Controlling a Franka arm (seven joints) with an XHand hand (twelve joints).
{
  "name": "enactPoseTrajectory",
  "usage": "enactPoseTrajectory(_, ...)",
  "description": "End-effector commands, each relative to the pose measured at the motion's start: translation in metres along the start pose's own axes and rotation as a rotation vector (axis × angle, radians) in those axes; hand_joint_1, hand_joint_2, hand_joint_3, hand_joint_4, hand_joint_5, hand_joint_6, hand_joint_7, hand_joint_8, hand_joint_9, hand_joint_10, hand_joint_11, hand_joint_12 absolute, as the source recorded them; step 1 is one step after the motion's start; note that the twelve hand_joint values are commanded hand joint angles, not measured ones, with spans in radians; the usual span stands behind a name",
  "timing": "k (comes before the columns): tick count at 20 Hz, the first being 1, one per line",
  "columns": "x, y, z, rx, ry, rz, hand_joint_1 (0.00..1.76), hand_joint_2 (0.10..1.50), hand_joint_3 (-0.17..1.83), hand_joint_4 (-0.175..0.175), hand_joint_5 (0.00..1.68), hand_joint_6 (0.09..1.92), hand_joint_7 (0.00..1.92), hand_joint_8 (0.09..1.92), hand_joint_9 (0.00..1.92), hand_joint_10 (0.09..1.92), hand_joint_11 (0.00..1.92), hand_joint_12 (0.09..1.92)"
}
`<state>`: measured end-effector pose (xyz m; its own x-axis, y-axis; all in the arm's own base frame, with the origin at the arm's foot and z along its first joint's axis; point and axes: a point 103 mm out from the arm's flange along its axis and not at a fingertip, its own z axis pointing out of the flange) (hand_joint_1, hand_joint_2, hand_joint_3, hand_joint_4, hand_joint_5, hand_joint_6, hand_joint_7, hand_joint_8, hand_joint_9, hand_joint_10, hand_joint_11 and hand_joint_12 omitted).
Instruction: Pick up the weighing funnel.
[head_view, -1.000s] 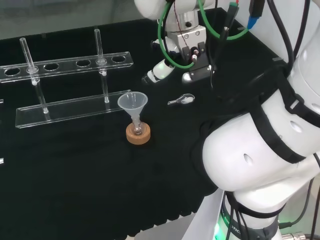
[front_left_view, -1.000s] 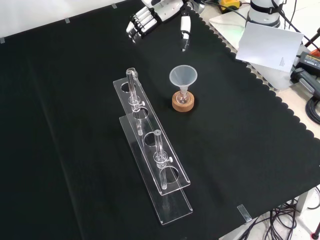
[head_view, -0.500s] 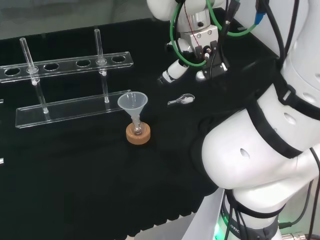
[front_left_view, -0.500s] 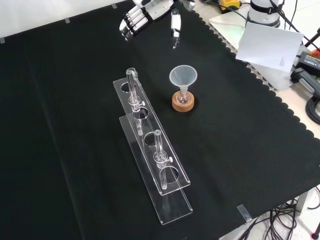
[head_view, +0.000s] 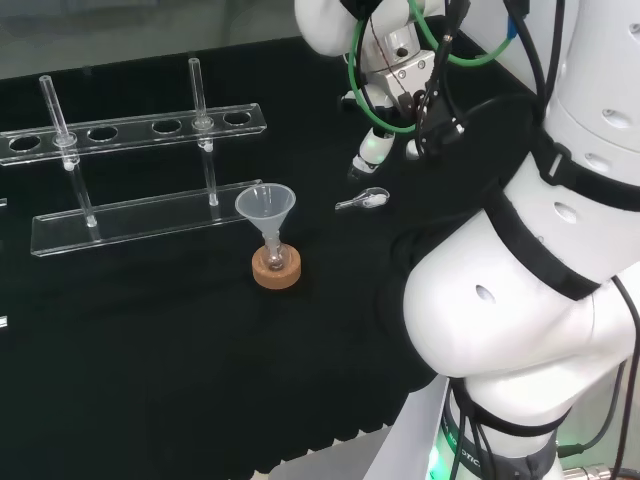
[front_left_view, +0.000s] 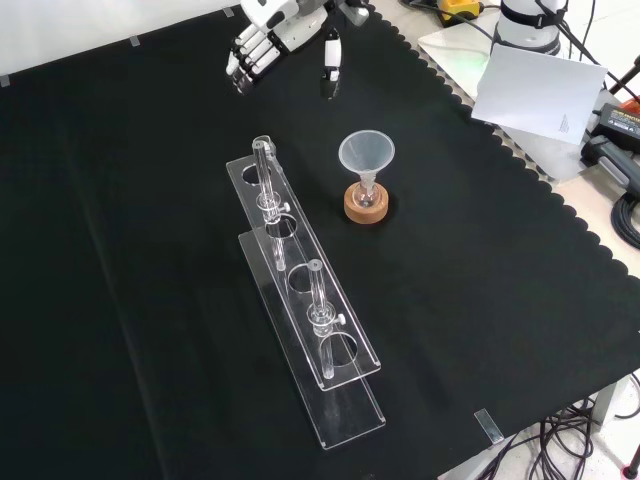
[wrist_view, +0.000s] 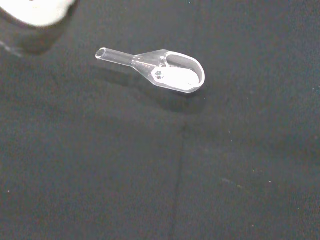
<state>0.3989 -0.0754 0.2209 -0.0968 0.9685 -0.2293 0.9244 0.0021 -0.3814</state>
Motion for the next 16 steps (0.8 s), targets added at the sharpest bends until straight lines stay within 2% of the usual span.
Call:
enactPoseTrajectory(1,-0.031,0.039,0.012,0.077,0.01,-0.095,0.81,0.62,0.0,0.048,0.18,0.09,0.33,0.39,0.18,0.51,0.0,1.07)
enactPoseTrajectory(3,-0.035,0.055,0.017,0.113,0.03,-0.103,0.84,0.63,0.01,0.06,0.3,0.09,0.47,0.41,0.23,0.62,0.0,1.21)
enactPoseTrajectory(6,-0.035,0.069,0.022,0.121,0.038,-0.087,0.91,0.64,0.03,0.079,0.46,0.09,0.65,0.39,0.34,0.65,0.0,1.31)
enactPoseTrajectory(10,-0.03,0.086,0.027,0.115,0.067,-0.049,0.93,0.64,0.05,0.091,0.58,0.09,0.74,0.36,0.41,0.61,0.0,1.34)
enactPoseTrajectory(16,-0.021,0.089,0.029,0.107,0.084,-0.027,0.93,0.63,0.08,0.101,0.66,0.09,0.83,0.33,0.47,0.58,0.0,1.35)
